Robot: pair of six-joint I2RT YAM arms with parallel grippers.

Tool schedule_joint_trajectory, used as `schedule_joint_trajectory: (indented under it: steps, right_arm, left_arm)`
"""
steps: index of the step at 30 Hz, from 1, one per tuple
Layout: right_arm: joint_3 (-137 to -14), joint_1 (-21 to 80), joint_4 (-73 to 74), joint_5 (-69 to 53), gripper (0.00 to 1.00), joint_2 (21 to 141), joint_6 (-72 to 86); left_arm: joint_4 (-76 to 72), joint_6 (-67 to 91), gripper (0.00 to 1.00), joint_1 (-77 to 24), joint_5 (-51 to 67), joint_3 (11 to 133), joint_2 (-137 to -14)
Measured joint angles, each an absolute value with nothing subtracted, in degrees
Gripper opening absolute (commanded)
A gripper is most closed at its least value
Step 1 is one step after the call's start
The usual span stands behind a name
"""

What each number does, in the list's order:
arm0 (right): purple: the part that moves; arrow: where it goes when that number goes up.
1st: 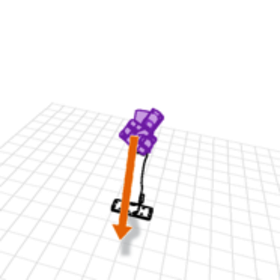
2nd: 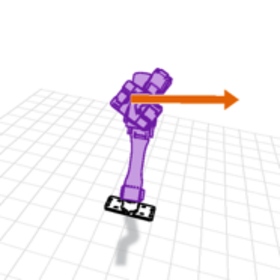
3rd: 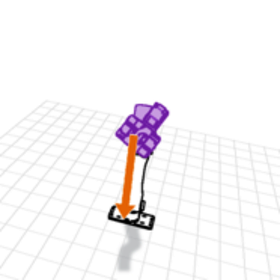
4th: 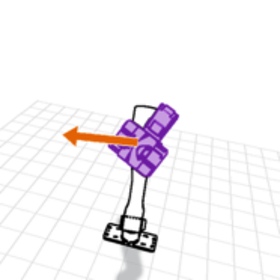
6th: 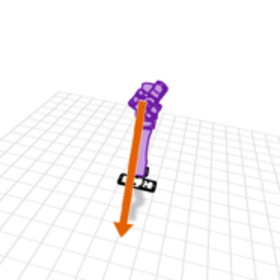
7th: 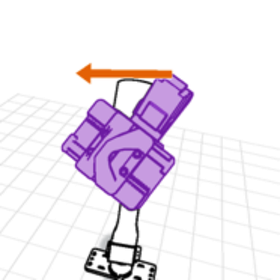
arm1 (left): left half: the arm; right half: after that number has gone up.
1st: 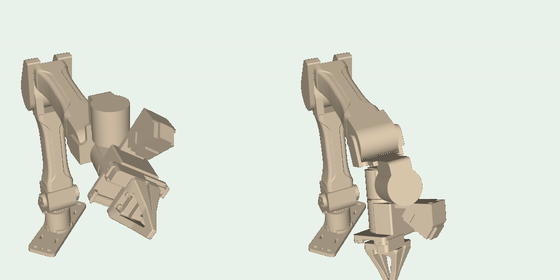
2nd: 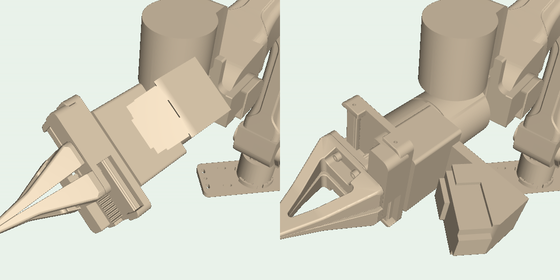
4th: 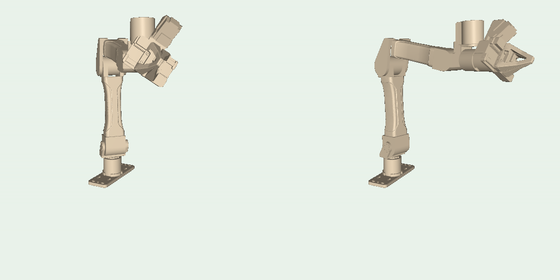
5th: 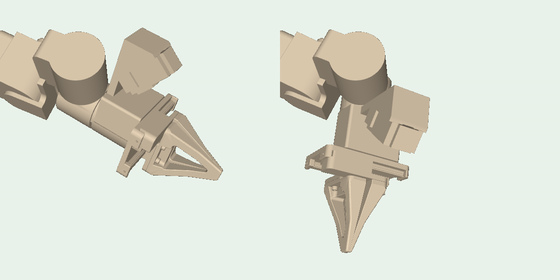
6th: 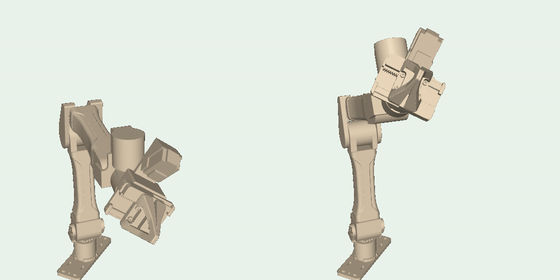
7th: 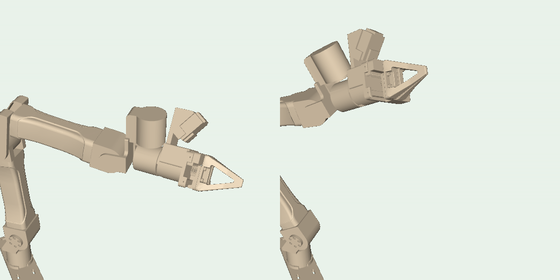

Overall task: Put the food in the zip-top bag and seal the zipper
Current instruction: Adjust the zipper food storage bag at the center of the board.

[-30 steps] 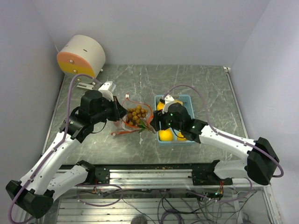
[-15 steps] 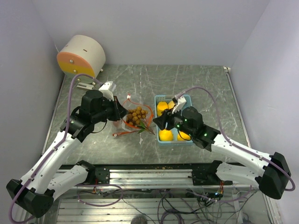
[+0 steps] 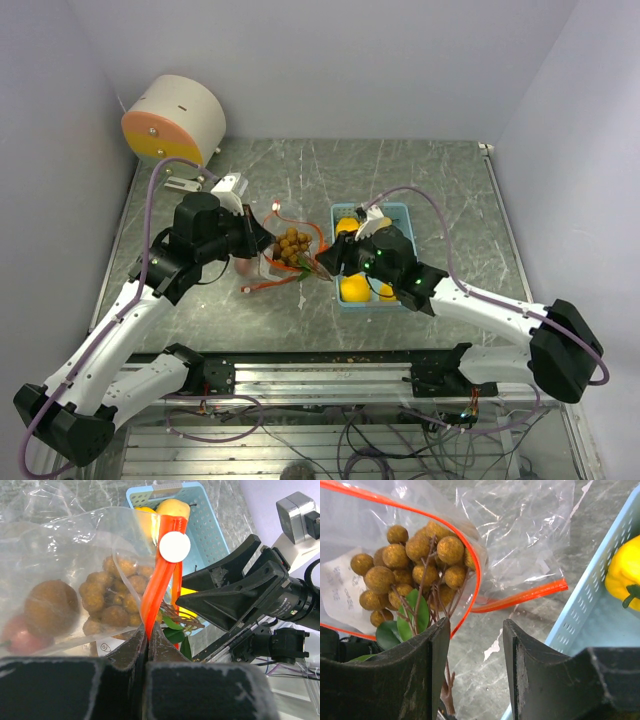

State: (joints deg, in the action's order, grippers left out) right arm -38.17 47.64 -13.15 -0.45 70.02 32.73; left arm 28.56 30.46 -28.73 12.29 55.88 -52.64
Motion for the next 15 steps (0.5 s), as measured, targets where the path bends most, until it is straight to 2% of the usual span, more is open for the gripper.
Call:
schedule_joint_trajectory:
  steps: [8, 13, 15]
  right_arm:
    - [-38.2, 47.6, -17.3, -1.6, 0.46, 71.0, 34.8]
    - [-38.2, 47.6, -18.7, -1.7, 0.29, 71.8, 35.6]
    - [-38.3, 47.6, -18.9, -1.8, 0.27, 72.9, 35.9]
  left_arm:
    - [28.5, 30.4, 0.07, -28.7, 12.3, 55.7, -52.6]
    - [28.5, 30.4, 0.07, -28.7, 12.3, 55.6, -52.6]
    - [28.5, 30.4, 0.07, -28.7, 12.3, 55.7, -52.5]
